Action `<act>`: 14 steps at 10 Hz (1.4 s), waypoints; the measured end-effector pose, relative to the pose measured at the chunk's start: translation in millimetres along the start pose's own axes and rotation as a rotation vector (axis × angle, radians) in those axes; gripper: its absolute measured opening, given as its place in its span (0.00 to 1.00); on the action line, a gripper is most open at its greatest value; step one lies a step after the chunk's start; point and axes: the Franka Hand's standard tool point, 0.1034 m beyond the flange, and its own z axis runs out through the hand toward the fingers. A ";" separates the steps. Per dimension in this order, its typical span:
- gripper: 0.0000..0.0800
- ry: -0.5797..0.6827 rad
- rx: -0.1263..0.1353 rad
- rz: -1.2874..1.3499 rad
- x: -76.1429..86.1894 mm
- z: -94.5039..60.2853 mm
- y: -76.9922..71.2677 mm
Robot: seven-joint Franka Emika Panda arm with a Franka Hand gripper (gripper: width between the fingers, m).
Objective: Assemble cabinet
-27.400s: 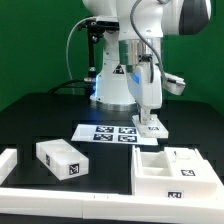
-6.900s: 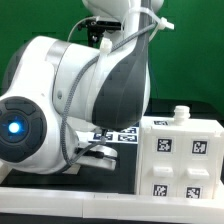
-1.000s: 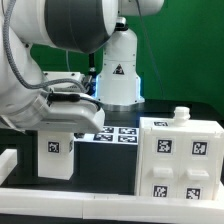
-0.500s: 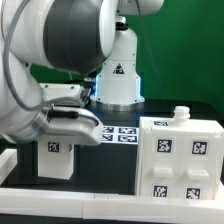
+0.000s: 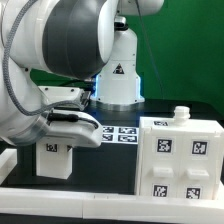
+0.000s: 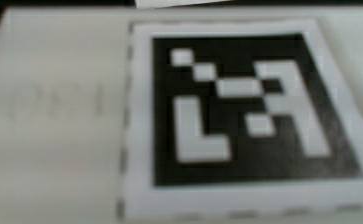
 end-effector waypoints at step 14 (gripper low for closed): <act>0.69 1.067 -0.003 -0.079 -80.5 -81.9 -105.4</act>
Offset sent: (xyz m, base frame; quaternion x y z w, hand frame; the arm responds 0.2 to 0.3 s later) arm -0.0293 0.0482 0.1000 0.0126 0.1402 0.0164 0.9899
